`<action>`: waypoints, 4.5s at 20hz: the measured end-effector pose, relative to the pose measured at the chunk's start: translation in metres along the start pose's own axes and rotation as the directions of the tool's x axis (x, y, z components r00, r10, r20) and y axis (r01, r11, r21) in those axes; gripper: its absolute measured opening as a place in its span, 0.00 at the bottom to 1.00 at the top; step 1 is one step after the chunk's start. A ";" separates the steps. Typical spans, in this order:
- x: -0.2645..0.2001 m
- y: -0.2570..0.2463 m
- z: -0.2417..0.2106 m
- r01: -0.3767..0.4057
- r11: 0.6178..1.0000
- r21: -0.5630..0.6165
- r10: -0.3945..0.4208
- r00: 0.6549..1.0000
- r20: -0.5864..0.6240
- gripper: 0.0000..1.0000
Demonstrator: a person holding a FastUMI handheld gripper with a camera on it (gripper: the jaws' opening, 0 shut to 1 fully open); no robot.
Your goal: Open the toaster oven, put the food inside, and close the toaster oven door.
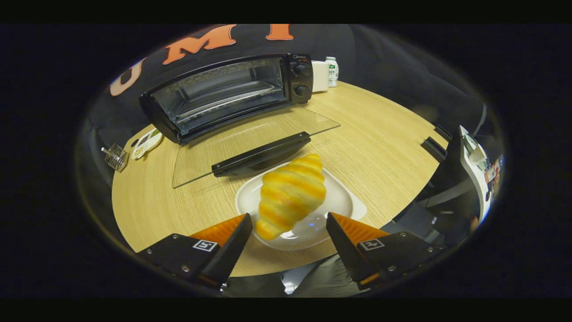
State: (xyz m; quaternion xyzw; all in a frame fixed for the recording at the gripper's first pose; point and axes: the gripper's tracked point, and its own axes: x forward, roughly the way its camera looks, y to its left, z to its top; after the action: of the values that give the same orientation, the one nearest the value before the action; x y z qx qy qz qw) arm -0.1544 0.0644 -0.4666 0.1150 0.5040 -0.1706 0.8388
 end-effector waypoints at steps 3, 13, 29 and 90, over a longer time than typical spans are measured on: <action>0.002 0.005 -0.006 -0.011 0.999 0.040 0.011 1.000 -0.020 0.98; 0.002 0.009 -0.012 -0.070 0.986 0.154 0.077 0.996 -0.041 0.37; -0.047 -0.037 0.063 -0.175 0.948 0.264 0.132 0.976 0.175 0.30; 0.037 0.168 0.240 -0.678 0.588 0.441 0.586 0.733 0.346 0.96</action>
State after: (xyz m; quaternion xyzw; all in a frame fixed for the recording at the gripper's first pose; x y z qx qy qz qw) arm 0.1228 0.1244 -0.3838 0.5037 0.2896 -0.0038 0.8139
